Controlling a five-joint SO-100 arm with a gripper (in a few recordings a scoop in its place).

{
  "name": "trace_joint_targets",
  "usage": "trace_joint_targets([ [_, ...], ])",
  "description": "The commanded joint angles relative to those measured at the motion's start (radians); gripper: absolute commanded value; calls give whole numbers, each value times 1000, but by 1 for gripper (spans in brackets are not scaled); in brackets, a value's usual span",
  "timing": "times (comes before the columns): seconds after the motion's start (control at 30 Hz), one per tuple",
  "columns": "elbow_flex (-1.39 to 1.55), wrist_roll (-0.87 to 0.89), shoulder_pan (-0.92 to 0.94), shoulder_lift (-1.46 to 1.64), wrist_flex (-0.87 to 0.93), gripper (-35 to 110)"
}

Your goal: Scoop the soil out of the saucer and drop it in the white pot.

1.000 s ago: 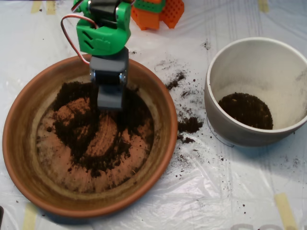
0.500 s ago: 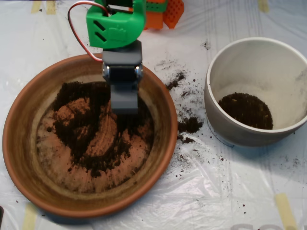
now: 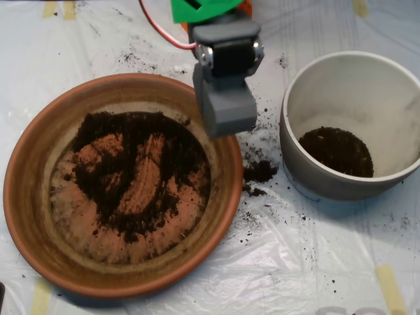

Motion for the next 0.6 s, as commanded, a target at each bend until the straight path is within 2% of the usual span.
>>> trace_joint_targets([
  [0.0, -163, -12, -57, 60, 48, -1],
  [0.4, -245, 35, -359, 18, 75, -1],
  [0.57, -322, 32, -430, -40, 84, 0],
])
